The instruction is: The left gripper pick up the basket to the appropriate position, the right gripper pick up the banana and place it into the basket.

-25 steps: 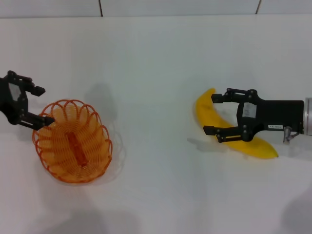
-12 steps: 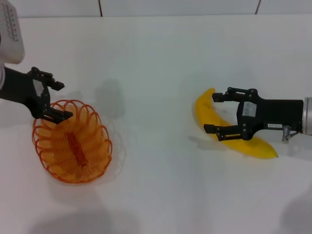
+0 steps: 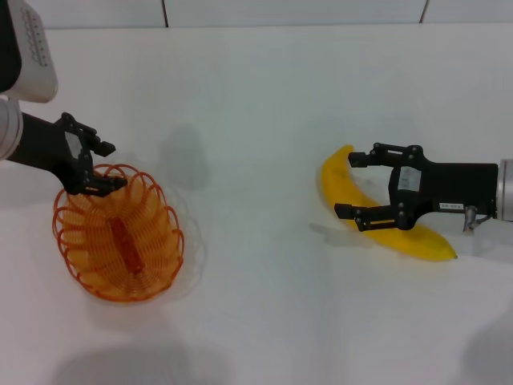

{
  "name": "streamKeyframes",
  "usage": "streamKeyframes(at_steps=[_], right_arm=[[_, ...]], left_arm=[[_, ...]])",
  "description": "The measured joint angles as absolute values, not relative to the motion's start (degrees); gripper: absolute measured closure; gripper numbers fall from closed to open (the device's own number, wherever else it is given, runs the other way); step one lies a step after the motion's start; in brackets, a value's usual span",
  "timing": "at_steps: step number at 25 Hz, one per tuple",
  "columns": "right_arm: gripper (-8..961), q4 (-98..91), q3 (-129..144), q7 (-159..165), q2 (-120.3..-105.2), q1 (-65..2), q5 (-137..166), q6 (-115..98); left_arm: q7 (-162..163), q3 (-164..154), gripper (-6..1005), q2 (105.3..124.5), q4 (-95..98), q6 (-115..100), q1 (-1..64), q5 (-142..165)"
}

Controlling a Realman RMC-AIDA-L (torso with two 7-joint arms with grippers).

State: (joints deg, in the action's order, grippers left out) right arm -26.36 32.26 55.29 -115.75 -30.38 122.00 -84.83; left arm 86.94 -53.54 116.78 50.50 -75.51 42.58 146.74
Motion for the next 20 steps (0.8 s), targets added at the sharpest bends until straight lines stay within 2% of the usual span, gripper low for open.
streamKeyframes(at_steps=[1, 7, 17, 20], right_arm=[[81, -26.4, 32.3, 55.3, -115.75, -30.4, 122.0, -84.8], [85, -26.4, 32.3, 55.3, -115.75, -30.4, 122.0, -84.9], [93, -26.4, 32.2, 55.3, -115.75, -30.4, 122.0, -84.9], [95, -26.4, 32.2, 55.3, -115.75, -30.4, 122.0, -84.9]], left_arm=[[87.1, -53.7, 312, 116.78, 50.5, -75.3, 42.6, 146.9], [87.5, -54.3, 553, 116.81, 50.4, -75.3, 43.1, 147.2], [87.5, -57.2, 787, 116.86, 50.7, -75.1, 42.9, 147.3], [87.7, -57.3, 930, 116.86, 50.8, -75.1, 42.9, 147.3]])
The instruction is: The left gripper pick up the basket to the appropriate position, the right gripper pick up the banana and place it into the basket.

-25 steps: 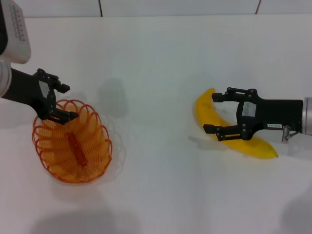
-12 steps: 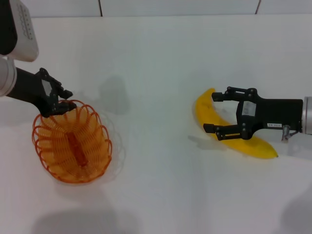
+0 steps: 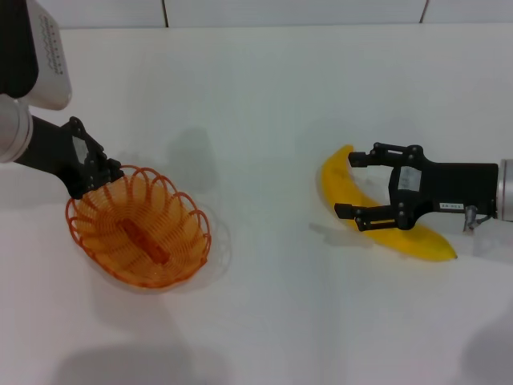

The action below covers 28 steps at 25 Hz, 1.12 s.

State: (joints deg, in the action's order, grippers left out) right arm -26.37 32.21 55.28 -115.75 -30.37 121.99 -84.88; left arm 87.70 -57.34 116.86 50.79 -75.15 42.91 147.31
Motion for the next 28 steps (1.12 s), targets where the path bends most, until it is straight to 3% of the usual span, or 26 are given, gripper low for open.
streamKeyframes(at_steps=[20, 28], right_arm=[[111, -26.4, 31.9, 55.3, -115.47, -29.1, 122.0, -84.9], [117, -26.4, 31.8, 55.3, -115.62, -29.2, 120.4, -84.8]], left_arm=[[89.5, -45.4, 948, 116.51, 56.1, -83.8, 41.0, 138.5], [106.6, -42.2, 952, 116.76, 54.3, -82.5, 40.6, 134.2]])
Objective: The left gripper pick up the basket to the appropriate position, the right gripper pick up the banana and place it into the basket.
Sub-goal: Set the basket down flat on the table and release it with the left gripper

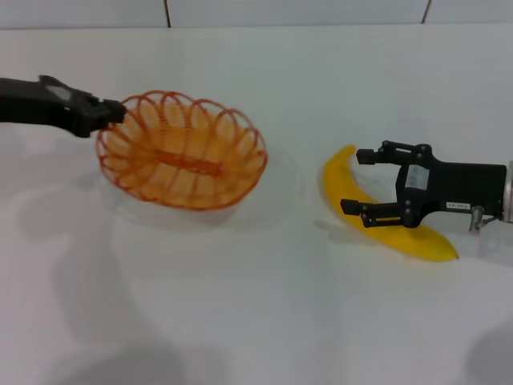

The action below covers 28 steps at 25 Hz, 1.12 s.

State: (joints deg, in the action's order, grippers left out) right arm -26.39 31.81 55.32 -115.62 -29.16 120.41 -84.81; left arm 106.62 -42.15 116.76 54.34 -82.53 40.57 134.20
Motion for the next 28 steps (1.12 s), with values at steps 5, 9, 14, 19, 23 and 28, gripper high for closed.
streamKeyframes(at_steps=[5, 9, 14, 19, 23, 28], right_arm=[[121, -26.4, 31.8, 55.3, -115.73, -29.7, 120.4, -84.8], [124, -26.4, 31.8, 55.3, -115.82, -30.2, 120.4, -84.8], [128, -26.4, 32.0, 55.2, -115.93, -30.4, 119.5, -84.8], [132, -26.4, 32.0, 55.2, -115.93, -30.6, 119.1, -84.8], [135, -26.3, 31.9, 55.2, -115.92, -30.8, 119.0, -84.8], [139, -26.3, 32.0, 55.2, -115.93, -31.0, 119.0, -84.8]], left_arm=[[110.4, -42.5, 956, 116.69, 41.6, -74.1, 45.8, 135.0], [111.9, -42.4, 956, 116.61, 37.5, -71.3, 48.1, 135.9], [113.0, -42.7, 956, 116.76, 33.8, -66.5, 49.4, 136.5], [113.3, -42.7, 956, 116.68, 31.4, -64.4, 50.4, 137.3], [113.5, -42.6, 956, 116.73, 30.4, -63.9, 51.5, 137.6], [114.4, -42.7, 955, 116.78, 28.3, -62.7, 53.2, 139.1]])
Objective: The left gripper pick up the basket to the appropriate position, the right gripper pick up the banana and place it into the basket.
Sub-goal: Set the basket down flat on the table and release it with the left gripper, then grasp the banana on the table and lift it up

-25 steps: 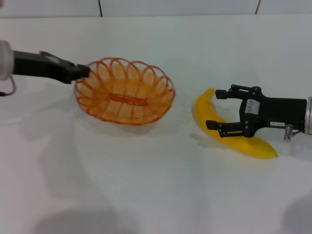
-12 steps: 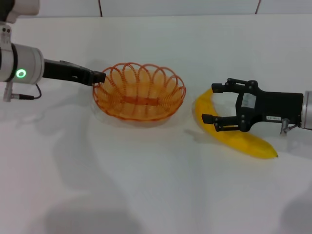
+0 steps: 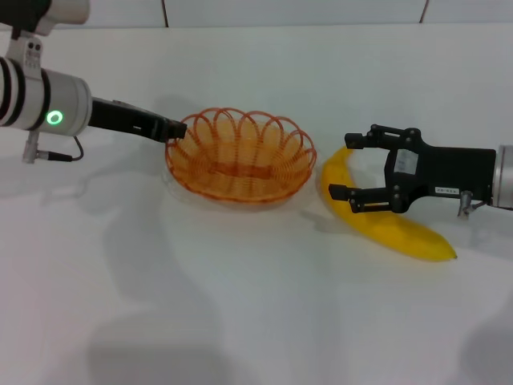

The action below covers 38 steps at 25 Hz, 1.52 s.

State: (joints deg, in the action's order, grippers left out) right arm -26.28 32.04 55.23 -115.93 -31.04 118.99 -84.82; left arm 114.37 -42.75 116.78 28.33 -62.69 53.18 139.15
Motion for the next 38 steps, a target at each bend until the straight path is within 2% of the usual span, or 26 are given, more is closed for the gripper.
streamKeyframes(at_steps=[15, 26, 31, 34, 36, 37, 38], right_arm=[[151, -25.4, 31.9, 55.2, -116.01, -31.8, 119.0, -84.8], [160, -25.4, 31.8, 55.0, -116.01, -30.9, 118.9, -84.8], [163, -25.7, 31.7, 55.0, -115.42, -28.7, 116.0, -84.8], [166, -25.9, 31.7, 55.0, -115.26, -27.9, 114.1, -84.9], [167, -25.9, 31.8, 55.0, -115.24, -27.5, 113.4, -85.0], [168, -25.9, 31.8, 55.0, -115.17, -27.3, 113.2, -85.1], [169, -25.9, 31.8, 55.1, -115.01, -27.0, 113.1, -85.1]], left_arm=[[115.4, -42.7, 955, 116.94, 25.8, -58.8, 54.3, 141.4], [114.7, -42.8, 916, 116.99, 27.8, -59.0, 53.5, 140.7], [112.9, -44.5, 722, 117.29, 37.6, -65.8, 48.7, 135.7], [108.1, -48.2, 603, 117.21, 47.6, -73.5, 40.3, 125.9], [101.0, -51.2, 523, 117.01, 53.6, -78.1, 31.4, 116.5], [98.1, -51.8, 483, 116.95, 54.2, -79.0, 29.1, 113.9], [94.2, -52.4, 371, 116.94, 54.5, -80.2, 26.1, 111.4]])
